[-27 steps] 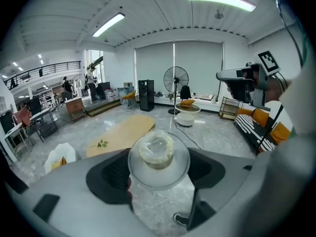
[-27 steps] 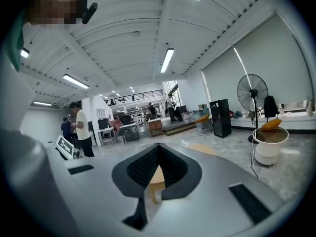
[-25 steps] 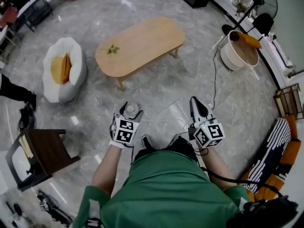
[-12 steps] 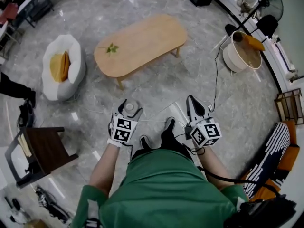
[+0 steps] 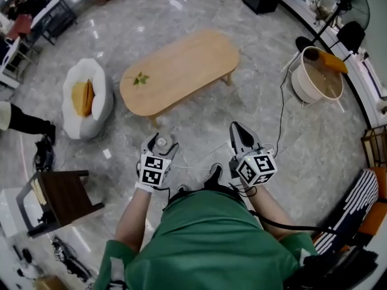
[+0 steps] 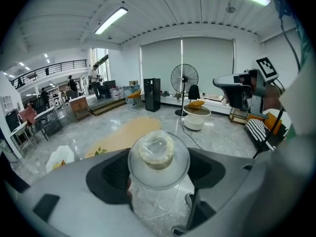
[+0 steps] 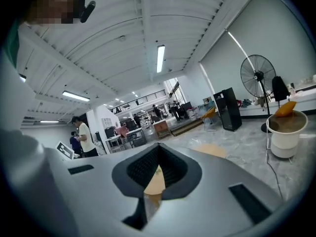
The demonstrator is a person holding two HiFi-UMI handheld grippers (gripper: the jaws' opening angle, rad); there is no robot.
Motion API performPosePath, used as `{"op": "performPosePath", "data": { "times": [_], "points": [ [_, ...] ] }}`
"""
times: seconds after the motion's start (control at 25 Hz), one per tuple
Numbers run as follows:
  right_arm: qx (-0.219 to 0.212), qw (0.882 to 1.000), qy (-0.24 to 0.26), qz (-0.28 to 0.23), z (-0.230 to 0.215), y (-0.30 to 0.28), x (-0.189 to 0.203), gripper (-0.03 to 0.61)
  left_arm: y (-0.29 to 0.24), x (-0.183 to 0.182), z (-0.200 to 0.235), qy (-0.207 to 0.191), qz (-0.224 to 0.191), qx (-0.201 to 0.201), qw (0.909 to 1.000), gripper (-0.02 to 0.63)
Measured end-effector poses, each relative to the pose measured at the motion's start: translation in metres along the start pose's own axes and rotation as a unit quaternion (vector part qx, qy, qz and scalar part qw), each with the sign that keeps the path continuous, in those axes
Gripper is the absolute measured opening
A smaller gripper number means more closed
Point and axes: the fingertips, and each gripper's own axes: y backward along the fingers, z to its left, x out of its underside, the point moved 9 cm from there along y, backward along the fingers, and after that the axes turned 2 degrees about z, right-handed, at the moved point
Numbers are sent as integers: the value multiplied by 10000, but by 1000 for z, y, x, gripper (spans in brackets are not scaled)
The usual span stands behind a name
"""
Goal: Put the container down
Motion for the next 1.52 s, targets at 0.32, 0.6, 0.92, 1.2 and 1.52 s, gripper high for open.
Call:
{"op": "performPosePath", "data": {
  "times": [0.32, 0.6, 0.92, 1.2, 1.52],
  "points": [
    [-349, 9994, 62, -16, -66, -16, -33, 14, -40, -59, -37, 92, -75, -251, 9996, 345],
    [-355, 9990, 257, -33, -95, -25, -50, 14, -57, -79, -42, 158, -59, -343, 9993, 345],
    [-236, 9991, 363, 22, -119, -63, -61, 14, -94, -91, -17, 215, 37, -275, 9994, 345],
    [-33, 9972, 743, 115, -144, -110, -80, 14, -154, -111, 15, 212, 140, -61, 9997, 345],
    [74, 9966, 768, 275, -160, -201, -104, 14, -217, -148, 79, 101, 259, 109, 9996, 345]
  ]
}}
